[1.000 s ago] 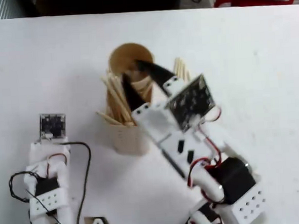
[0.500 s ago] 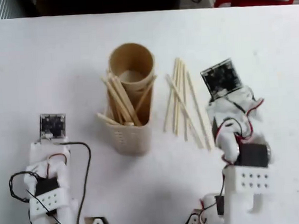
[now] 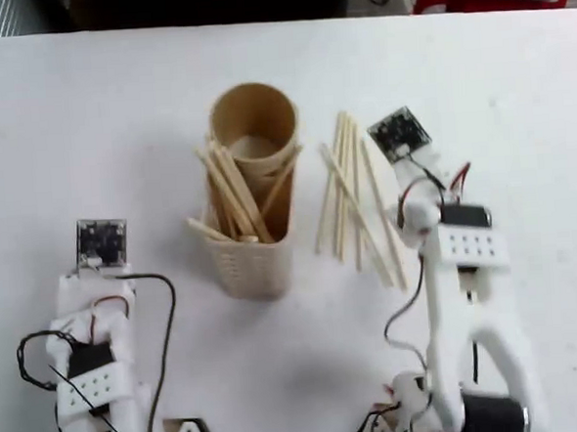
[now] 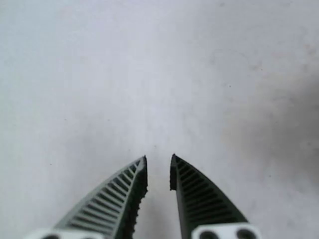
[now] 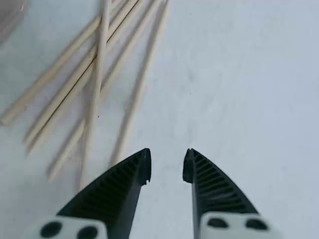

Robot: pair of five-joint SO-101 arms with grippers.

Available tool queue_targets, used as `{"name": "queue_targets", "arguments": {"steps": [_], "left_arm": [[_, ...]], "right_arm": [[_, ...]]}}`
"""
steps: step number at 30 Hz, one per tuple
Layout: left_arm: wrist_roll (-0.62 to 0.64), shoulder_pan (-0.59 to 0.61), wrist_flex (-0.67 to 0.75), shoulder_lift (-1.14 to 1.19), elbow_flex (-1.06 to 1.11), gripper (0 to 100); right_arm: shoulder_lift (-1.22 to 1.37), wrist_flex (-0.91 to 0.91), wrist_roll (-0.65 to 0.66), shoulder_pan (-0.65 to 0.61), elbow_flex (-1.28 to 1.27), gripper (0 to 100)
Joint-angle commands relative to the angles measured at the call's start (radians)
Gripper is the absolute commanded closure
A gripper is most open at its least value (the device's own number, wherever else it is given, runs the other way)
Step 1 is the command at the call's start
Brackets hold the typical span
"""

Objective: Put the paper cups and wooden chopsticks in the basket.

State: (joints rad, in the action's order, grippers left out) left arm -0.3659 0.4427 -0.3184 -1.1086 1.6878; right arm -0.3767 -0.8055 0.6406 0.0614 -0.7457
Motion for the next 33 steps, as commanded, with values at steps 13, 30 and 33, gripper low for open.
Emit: {"name": "queue_targets", "arguments": {"steps": [13,30,33], "left_arm": [[-0.012,0.008,-0.002,-0.016,-0.002,90],[-0.012,0.008,-0.002,-0.016,-0.002,90],[-0.012,0.008,-0.002,-0.016,-0.002,90]], "right_arm": [[0.306,0.036,0.074,-0.134,0.163,76.0],[0.536,0.022,0.072,-0.061,0.255,89.3],[0.535,0.018,0.071,-0.015,0.273,98.9]]}}
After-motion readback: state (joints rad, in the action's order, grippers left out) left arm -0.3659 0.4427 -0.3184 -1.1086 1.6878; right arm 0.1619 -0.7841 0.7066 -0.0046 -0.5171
